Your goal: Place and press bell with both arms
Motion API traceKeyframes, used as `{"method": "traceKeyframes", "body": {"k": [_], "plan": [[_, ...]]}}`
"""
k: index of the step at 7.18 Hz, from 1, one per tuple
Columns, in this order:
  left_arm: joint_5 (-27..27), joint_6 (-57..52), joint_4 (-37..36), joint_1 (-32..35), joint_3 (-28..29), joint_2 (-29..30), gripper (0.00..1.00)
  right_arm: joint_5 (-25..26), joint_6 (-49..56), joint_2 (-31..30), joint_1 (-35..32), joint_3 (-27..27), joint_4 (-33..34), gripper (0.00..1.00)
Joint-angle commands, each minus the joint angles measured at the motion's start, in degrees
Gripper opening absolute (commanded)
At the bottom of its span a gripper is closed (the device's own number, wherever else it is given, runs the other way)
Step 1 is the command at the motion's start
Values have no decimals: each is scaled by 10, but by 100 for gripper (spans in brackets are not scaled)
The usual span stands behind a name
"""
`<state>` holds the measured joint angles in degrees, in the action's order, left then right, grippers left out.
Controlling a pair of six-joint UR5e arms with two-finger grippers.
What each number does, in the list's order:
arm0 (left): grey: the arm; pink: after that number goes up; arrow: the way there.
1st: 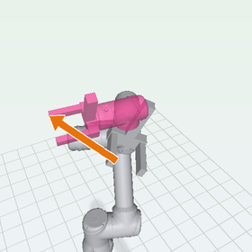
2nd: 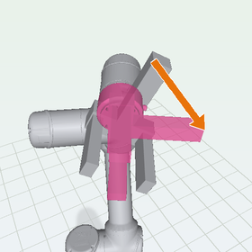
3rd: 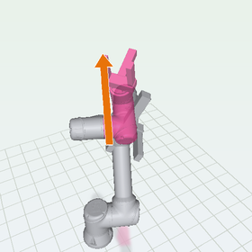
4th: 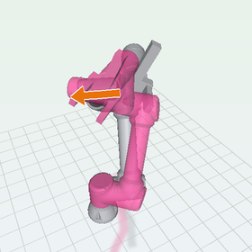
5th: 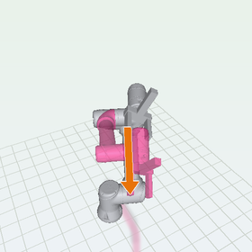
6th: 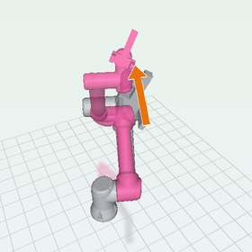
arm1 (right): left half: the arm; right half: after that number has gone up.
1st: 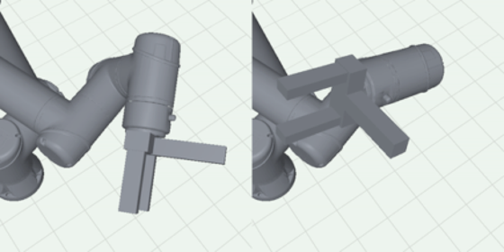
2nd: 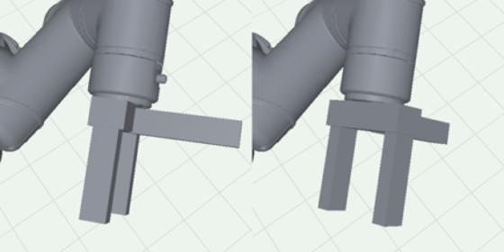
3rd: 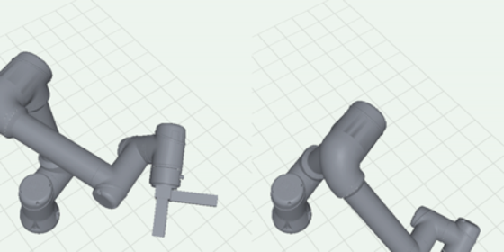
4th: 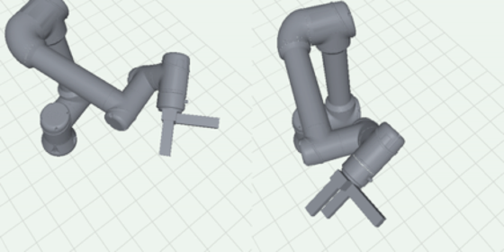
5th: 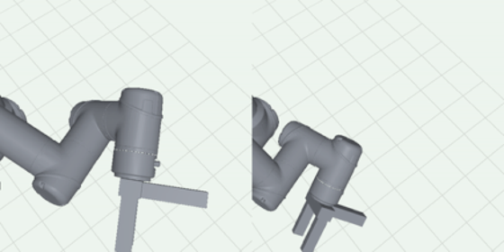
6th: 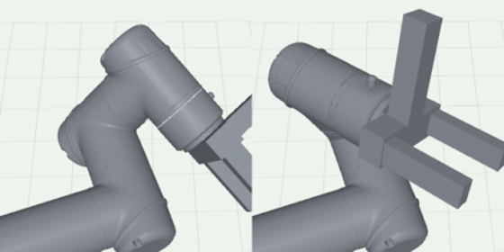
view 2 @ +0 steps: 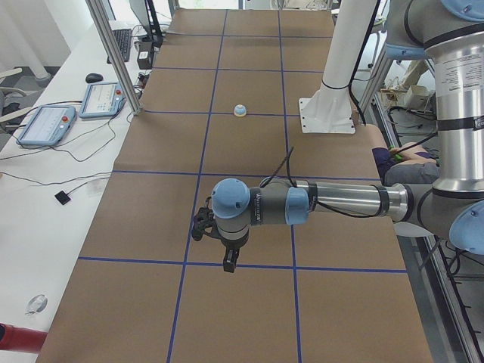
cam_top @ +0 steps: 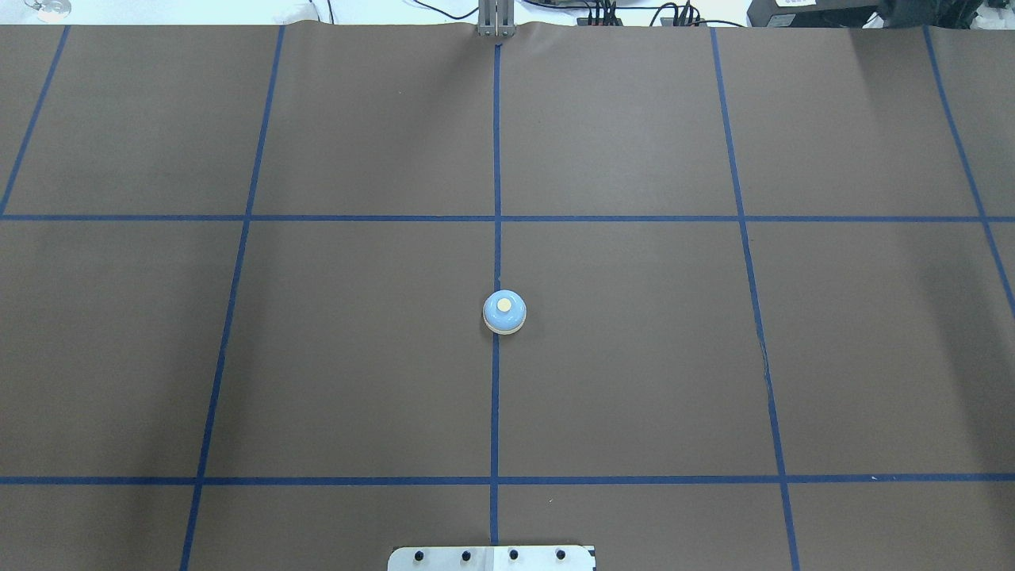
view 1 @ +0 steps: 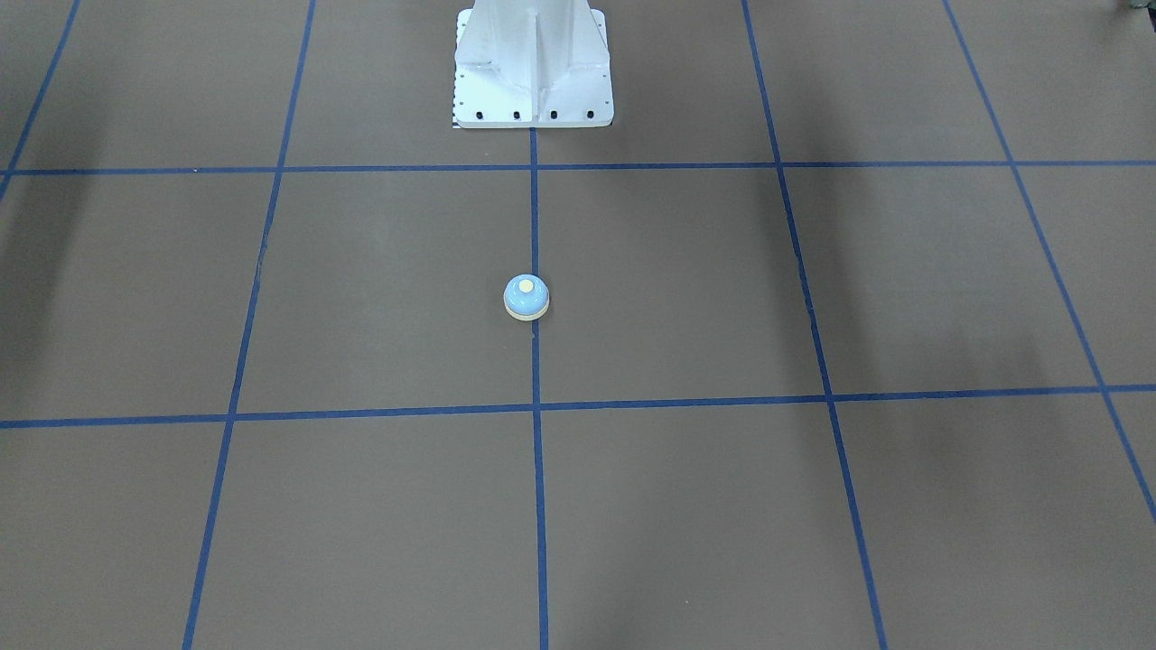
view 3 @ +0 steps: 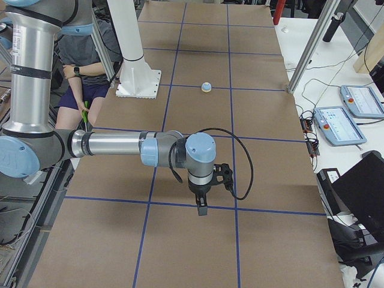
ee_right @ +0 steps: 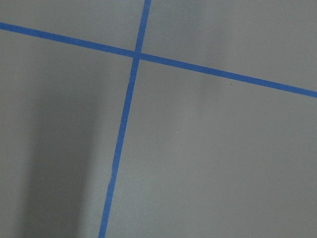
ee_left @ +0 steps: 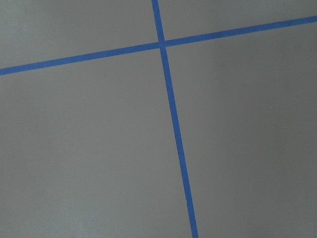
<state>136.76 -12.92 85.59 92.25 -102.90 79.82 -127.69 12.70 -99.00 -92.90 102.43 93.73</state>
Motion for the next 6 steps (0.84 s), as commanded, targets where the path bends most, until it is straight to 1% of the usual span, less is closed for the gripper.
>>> {"method": "traceKeyframes", "body": {"k": [1, 2, 4, 6], "plan": [[-1, 0, 0, 1, -2, -3, 100, -1, -1, -1, 0, -6, 1, 100], [-2, 0, -1, 1, -2, -5, 100, -2, -2, -14, 0, -6, 0, 100], [-27, 0, -1, 1, -2, -6, 100, -2, -2, -15, 0, -5, 0, 100], [-27, 0, -1, 1, -2, -5, 100, -2, -2, -16, 0, -6, 0, 100]]}}
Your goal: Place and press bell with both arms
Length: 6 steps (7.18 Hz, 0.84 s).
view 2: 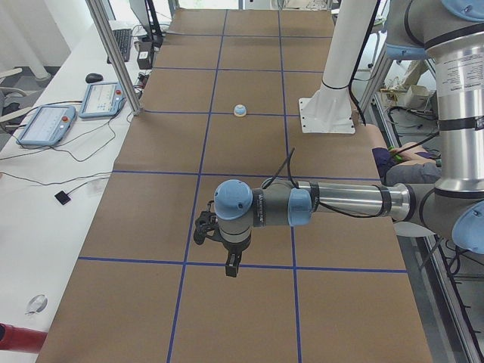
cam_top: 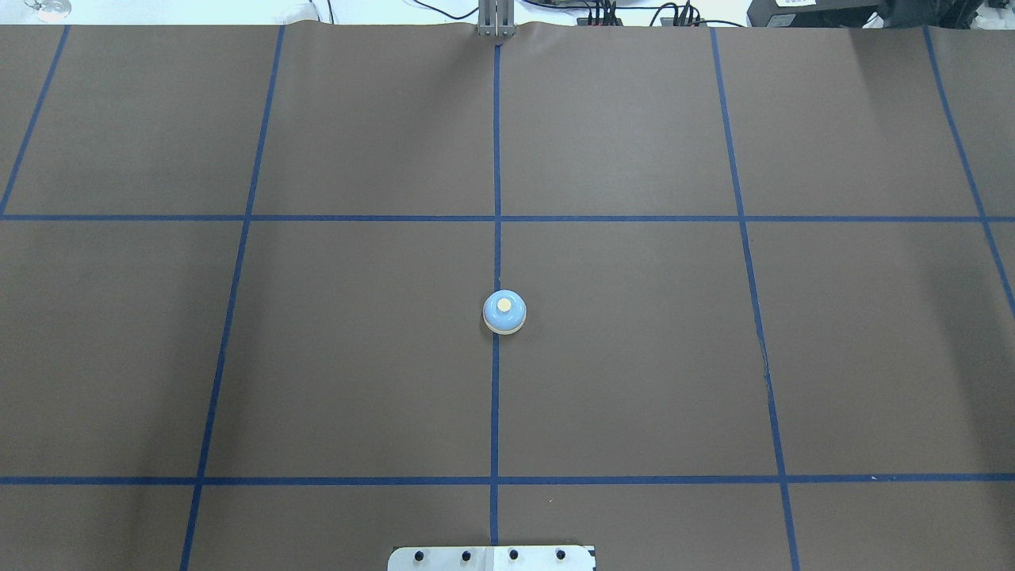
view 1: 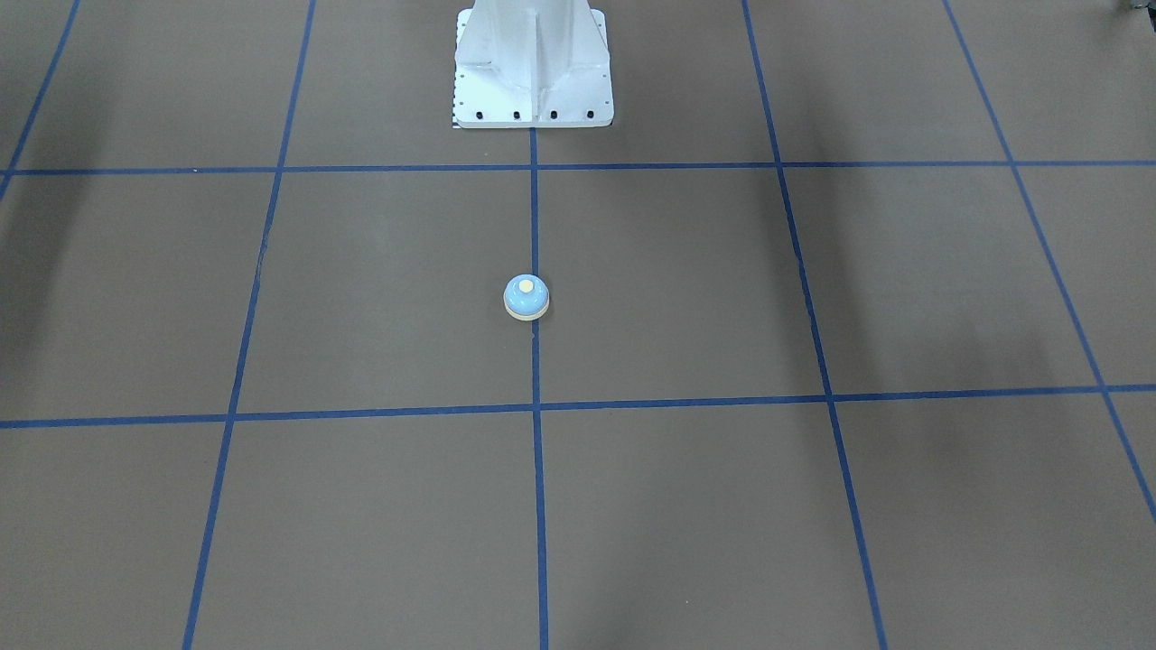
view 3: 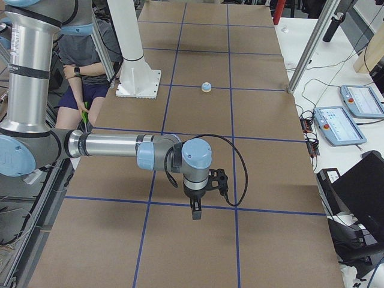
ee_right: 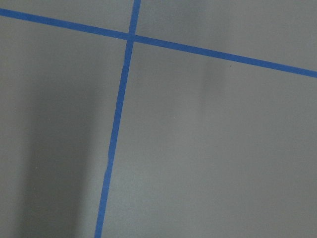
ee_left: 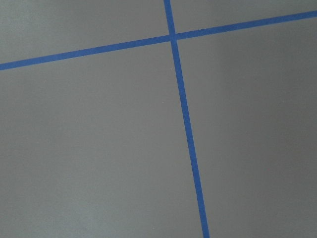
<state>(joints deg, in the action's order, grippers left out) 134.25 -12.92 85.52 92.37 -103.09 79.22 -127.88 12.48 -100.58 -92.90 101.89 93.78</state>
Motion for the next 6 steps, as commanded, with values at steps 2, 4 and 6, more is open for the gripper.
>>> {"method": "traceKeyframes", "body": {"k": [2, 4, 6], "plan": [[-2, 0, 0, 0, 0, 0, 100, 0, 0, -8, 0, 1, 0, 100], [-2, 0, 0, 0, 0, 0, 100, 0, 0, -11, 0, 3, -1, 100], [-2, 0, 0, 0, 0, 0, 100, 0, 0, -11, 0, 3, -1, 100]]}}
